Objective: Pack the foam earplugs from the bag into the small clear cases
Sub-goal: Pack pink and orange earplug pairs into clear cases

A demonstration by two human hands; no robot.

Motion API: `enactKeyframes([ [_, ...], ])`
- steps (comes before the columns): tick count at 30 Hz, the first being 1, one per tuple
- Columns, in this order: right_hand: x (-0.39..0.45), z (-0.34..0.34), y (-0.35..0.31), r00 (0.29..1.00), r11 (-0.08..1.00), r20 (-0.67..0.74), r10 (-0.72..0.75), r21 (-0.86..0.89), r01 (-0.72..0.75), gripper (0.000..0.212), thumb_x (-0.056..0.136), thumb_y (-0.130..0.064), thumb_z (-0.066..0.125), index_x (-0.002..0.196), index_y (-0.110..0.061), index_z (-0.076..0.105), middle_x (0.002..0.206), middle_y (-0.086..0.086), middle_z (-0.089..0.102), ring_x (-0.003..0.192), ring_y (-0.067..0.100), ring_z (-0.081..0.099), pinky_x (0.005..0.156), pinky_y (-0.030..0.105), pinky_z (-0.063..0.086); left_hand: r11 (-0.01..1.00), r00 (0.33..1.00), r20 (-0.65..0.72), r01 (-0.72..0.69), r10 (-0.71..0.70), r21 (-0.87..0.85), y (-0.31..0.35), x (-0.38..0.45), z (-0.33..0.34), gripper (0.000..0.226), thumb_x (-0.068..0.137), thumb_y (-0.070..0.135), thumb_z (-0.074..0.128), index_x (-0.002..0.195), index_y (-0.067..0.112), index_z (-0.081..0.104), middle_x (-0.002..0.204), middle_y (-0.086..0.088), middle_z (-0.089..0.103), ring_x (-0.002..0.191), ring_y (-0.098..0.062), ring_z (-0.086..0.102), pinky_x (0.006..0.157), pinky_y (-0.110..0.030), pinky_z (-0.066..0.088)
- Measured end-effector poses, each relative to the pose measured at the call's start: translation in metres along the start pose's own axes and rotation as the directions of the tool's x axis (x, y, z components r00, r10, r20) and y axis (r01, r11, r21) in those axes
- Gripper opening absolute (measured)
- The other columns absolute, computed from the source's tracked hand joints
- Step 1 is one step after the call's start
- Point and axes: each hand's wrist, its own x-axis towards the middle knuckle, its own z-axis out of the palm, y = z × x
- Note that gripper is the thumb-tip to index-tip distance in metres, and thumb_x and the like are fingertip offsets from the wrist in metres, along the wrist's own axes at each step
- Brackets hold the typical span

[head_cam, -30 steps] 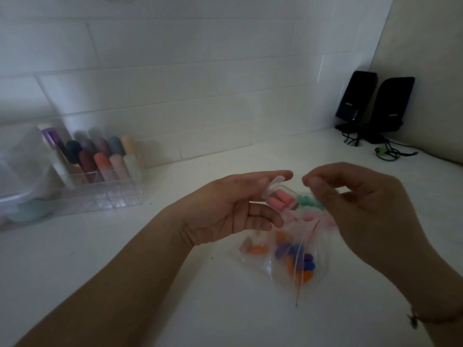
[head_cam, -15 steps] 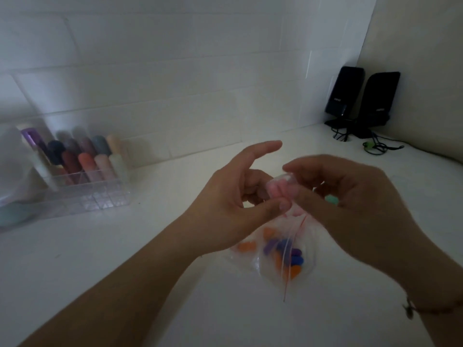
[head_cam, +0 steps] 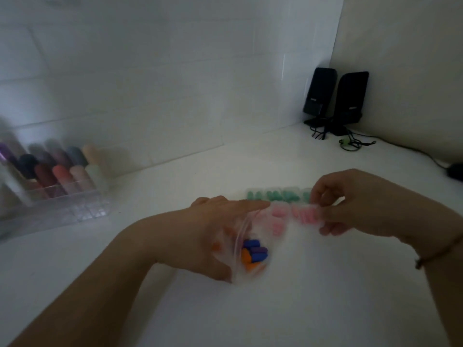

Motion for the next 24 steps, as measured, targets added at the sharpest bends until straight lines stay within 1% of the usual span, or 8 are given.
enactKeyframes([
  [3,0.002,0.012,-0.003,1.000,0.999,0.026,-0.011,-0.046,0.013,0.013,0.084,-0.015,0.073,0.090,-0.013,0.062,0.076,0.009,0.074,0.063,0.019,0.072,0.068,0.039,0.061,0.996,1.000,-0.012,0.015,-0.016,-0.092,-0.012,-0.003,-0.005,0.106,0.062,0.055,0.080,0.141,0.064,0.010,0.132,0.048,0.026,0.126,0.011,0.032,0.108,-0.020,0.029],
  [6,0.004,0.021,-0.002,0.999,0.991,0.038,0.000,-0.134,0.005,0.009,0.088,-0.014,0.068,0.089,-0.016,0.059,0.068,0.005,0.073,0.059,0.018,0.071,0.068,0.039,0.060,0.993,1.000,0.003,0.027,-0.027,-0.112,-0.019,-0.003,-0.004,0.107,0.059,0.059,0.082,0.140,0.064,0.013,0.146,0.026,0.034,0.134,-0.003,0.037,0.110,-0.036,0.037],
  [9,0.004,0.026,-0.002,1.000,0.984,0.014,0.021,-0.177,-0.018,0.008,0.090,-0.017,0.065,0.088,-0.020,0.057,0.062,0.005,0.072,0.051,0.015,0.068,0.064,0.038,0.060,0.995,0.999,0.038,0.035,-0.031,-0.093,-0.021,-0.004,-0.005,0.108,0.059,0.057,0.083,0.139,0.066,0.012,0.144,0.026,0.035,0.132,0.000,0.037,0.110,-0.034,0.037],
  [12,0.005,0.031,-0.003,0.997,0.969,-0.051,-0.064,-0.242,0.050,0.007,0.090,-0.023,0.065,0.087,-0.021,0.058,0.063,0.001,0.070,0.043,0.006,0.060,0.051,0.022,0.052,0.997,0.997,0.073,0.025,-0.019,-0.072,-0.022,-0.007,-0.005,0.115,0.059,0.051,0.087,0.142,0.064,0.008,0.143,0.032,0.028,0.132,0.006,0.031,0.112,-0.023,0.031],
  [16,0.007,0.039,-0.003,0.976,0.918,-0.116,-0.182,-0.377,0.126,0.012,0.085,-0.038,0.069,0.086,-0.030,0.060,0.077,-0.014,0.058,0.058,-0.002,0.050,0.054,0.012,0.038,0.998,0.997,0.074,0.023,-0.019,-0.052,-0.022,-0.008,-0.005,0.116,0.060,0.048,0.088,0.138,0.068,0.004,0.142,0.029,0.030,0.131,0.002,0.034,0.111,-0.030,0.035],
  [18,0.009,0.043,-0.002,0.968,0.904,-0.125,-0.217,-0.399,0.152,0.016,0.082,-0.043,0.071,0.085,-0.035,0.058,0.073,-0.018,0.051,0.064,-0.002,0.049,0.056,0.013,0.035,0.998,0.997,0.073,0.026,-0.022,-0.062,-0.022,-0.008,-0.006,0.114,0.062,0.046,0.087,0.137,0.069,0.005,0.142,0.027,0.032,0.130,0.001,0.036,0.109,-0.033,0.038],
  [21,0.010,0.043,-0.002,0.954,0.904,-0.173,-0.246,-0.395,0.162,0.014,0.081,-0.046,0.069,0.087,-0.035,0.062,0.070,-0.016,0.056,0.066,-0.001,0.053,0.063,0.022,0.044,0.998,0.998,0.058,0.020,-0.016,-0.068,-0.021,-0.008,-0.006,0.111,0.063,0.043,0.086,0.137,0.069,0.008,0.140,0.022,0.037,0.128,-0.004,0.042,0.105,-0.036,0.042],
  [24,0.008,0.030,-0.010,0.855,0.943,-0.427,-0.293,-0.277,0.185,0.011,0.083,-0.044,0.067,0.078,-0.035,0.064,0.063,-0.014,0.061,0.059,0.000,0.055,0.062,0.022,0.044,0.999,1.000,0.029,0.007,-0.006,-0.047,-0.022,-0.008,-0.004,0.111,0.064,0.040,0.085,0.135,0.072,0.006,0.140,0.017,0.040,0.127,-0.010,0.045,0.105,-0.038,0.043],
])
